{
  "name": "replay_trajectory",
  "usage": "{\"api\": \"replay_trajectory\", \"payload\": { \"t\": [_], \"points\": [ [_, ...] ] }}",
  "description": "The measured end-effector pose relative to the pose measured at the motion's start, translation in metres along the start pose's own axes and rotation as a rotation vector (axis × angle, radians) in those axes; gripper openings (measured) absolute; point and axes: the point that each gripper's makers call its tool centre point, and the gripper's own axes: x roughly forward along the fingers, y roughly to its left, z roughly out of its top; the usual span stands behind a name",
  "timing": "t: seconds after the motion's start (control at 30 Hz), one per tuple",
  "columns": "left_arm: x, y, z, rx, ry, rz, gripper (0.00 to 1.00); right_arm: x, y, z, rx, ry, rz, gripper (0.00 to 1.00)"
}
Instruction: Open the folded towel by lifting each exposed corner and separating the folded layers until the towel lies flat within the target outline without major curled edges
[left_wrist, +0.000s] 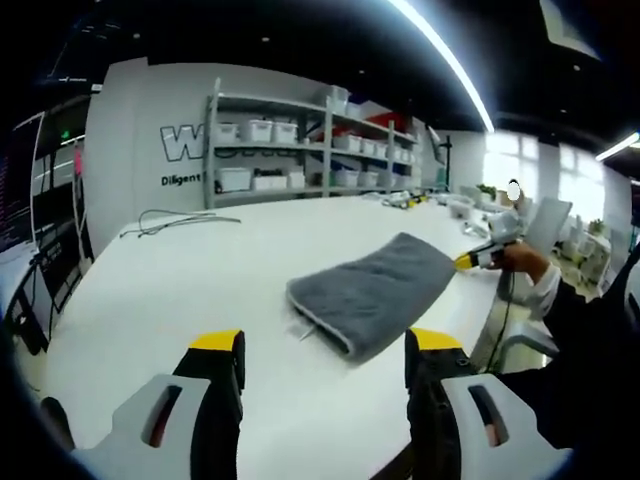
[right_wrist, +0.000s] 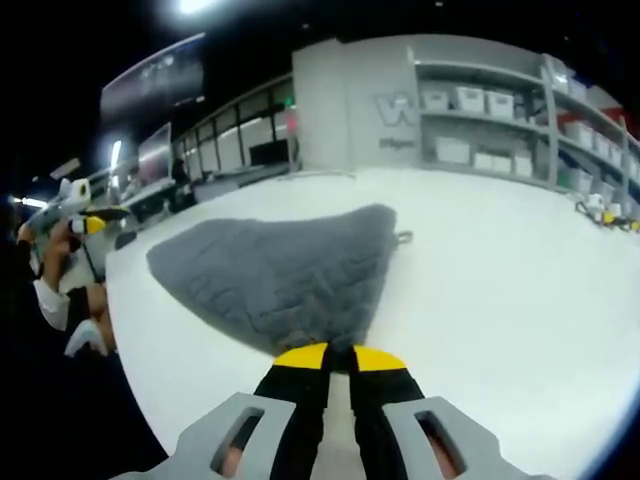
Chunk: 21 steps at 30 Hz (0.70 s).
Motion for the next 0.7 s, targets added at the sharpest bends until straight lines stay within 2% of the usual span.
{"api": "replay_trajectory", "payload": {
  "t": [0.7],
  "points": [
    [0.008,-0.002,-0.011,0.013,0.042,-0.003,0.65,0.001,0.002,0.0,-0.012,-0.001,-0.001,0.04]
  ]
}}
